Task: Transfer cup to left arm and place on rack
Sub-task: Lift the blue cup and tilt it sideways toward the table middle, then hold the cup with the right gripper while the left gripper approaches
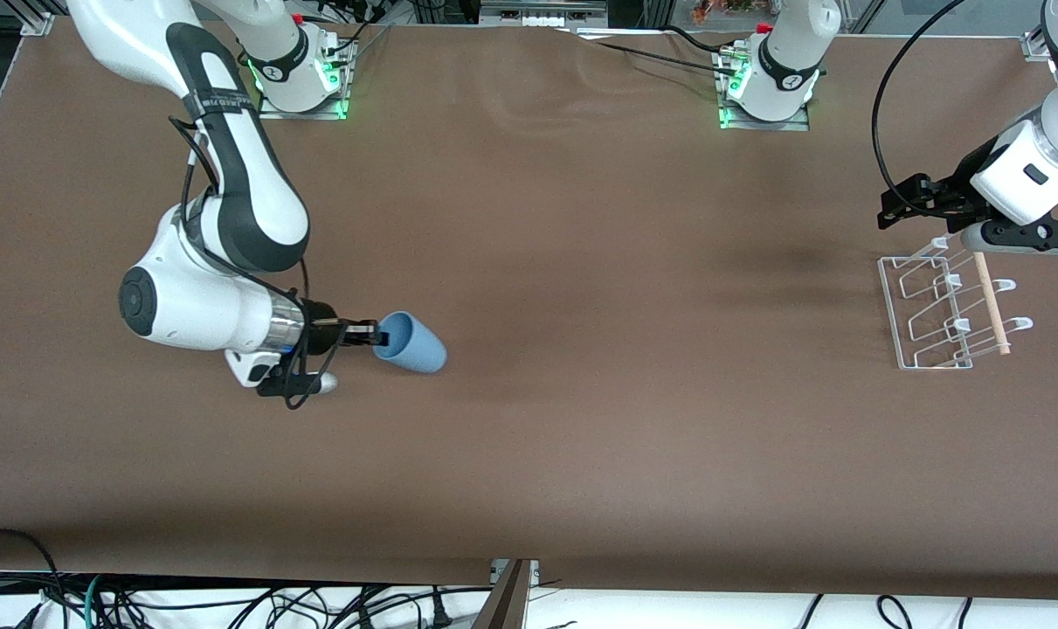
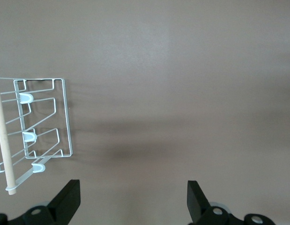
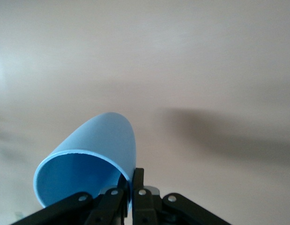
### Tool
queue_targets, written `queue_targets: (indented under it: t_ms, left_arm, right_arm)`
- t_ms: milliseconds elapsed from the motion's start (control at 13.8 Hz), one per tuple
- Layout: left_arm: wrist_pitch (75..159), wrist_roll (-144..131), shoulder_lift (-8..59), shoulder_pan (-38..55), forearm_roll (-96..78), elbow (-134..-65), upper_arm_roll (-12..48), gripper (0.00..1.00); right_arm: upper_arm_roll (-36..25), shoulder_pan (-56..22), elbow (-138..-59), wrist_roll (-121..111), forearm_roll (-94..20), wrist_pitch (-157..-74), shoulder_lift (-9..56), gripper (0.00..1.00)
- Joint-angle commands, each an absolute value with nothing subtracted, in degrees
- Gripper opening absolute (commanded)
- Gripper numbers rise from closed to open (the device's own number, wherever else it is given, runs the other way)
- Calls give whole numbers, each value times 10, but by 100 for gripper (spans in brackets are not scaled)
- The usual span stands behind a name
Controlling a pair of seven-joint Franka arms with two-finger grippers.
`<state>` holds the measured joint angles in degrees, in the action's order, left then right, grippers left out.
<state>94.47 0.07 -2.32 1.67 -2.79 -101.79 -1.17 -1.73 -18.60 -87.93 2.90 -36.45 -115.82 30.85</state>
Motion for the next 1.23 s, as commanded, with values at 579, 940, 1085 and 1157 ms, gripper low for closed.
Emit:
queue_targets:
  t_ms: [579,940,1085,1157]
  left_arm:
    - [933,1,-16,18,-24,-1000,-12,100]
    - [920,2,22,44,-53,-998,3,100]
    - [921,20,31,57,-54,-980,9,100]
    - [921,57,46,62,-55,-962,10,100]
  right_arm:
    - [-18,-305,-746,127,-557,-1242,388,0]
    - [-18,-344,-721,186,-608,-1267,404,0]
    - [-18,-352,-717,203,-609,-1276,404,0]
    - [-18,-357,-713,215,-609,-1276,404,0]
